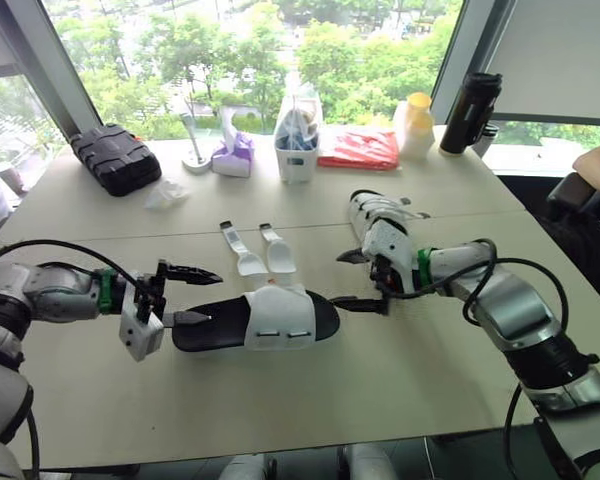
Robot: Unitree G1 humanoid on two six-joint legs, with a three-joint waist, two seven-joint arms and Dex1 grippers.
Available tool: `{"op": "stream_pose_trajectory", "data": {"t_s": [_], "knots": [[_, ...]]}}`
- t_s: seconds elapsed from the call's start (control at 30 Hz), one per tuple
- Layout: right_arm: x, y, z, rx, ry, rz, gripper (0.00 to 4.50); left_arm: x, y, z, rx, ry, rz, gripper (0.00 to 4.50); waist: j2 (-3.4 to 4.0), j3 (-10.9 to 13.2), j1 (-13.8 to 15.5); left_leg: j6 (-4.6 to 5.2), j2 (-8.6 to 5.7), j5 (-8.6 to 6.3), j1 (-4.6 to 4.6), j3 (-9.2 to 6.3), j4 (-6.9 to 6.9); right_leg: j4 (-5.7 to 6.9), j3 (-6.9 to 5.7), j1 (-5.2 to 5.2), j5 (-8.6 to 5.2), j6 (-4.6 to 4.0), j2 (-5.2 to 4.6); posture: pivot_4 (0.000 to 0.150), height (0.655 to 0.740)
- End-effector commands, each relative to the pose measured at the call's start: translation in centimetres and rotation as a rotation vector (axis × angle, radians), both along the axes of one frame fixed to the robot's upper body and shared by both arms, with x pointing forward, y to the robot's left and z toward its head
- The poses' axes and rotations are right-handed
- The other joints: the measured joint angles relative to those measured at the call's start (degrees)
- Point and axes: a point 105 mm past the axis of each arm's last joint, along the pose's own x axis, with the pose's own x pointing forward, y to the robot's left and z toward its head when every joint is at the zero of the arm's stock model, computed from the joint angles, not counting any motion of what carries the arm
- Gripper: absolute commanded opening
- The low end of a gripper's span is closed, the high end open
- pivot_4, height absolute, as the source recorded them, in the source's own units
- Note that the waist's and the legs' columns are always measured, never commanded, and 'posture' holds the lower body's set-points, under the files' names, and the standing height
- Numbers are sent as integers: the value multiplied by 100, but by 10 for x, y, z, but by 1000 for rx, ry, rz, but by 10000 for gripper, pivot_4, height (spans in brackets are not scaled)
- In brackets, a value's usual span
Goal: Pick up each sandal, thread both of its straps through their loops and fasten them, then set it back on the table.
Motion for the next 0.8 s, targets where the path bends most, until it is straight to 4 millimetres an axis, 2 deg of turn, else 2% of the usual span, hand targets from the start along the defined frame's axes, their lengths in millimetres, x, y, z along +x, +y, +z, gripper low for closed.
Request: {"op": "stream_pose_trajectory", "data": {"t_s": [0.03,0.13,0.2,0.27,0.37,0.57,0.6,0.63,0.8], "knots": [[0,4,0,8,-46,42,45000,23,14,19,-257,158,330,44720,3,0,-30,0,2,0,-2,0,-1,0,1,-2,0,0,0,1500,7400],[-3,4,-12,-19,-54,82,45000,15,19,17,-555,592,473,44720,7,3,-99,5,23,-3,-1,-14,-3,7,16,-9,-2,0,0,1500,7400],[-5,4,-15,-20,-54,99,45000,6,16,16,-664,789,498,44720,8,3,-145,5,25,-3,0,-22,-2,7,15,-8,-3,-1,2,1500,7400],[-5,5,-16,-16,-56,109,45000,-2,13,16,-717,905,500,44720,8,4,-163,5,25,-3,1,-24,-2,7,15,-8,-3,-1,7,1500,7400],[-8,8,-16,18,-44,129,37423,-14,6,14,-785,1053,499,45000,7,3,-174,4,23,-2,8,-19,-2,7,15,-3,-2,-1,17,1500,7400],[-17,12,-24,54,18,158,5784,-19,1,18,-851,1152,526,45000,8,4,-156,2,25,-1,10,-19,-3,6,17,-2,-2,-4,27,1500,7400],[-18,13,-25,58,22,160,1620,-19,1,19,-863,1157,532,45000,8,4,-155,1,25,-1,10,-18,-3,6,17,0,-2,-4,27,1500,7400],[-19,15,-27,69,34,169,213,-18,1,19,-873,1155,538,45000,8,3,-154,1,25,-1,10,-18,-3,5,17,0,-1,-5,27,1500,7400],[-21,24,-37,115,70,197,213,-11,0,17,-900,1133,564,45000,8,3,-153,-1,24,0,11,-20,-3,4,18,0,-1,-6,27,1500,7400]]}}
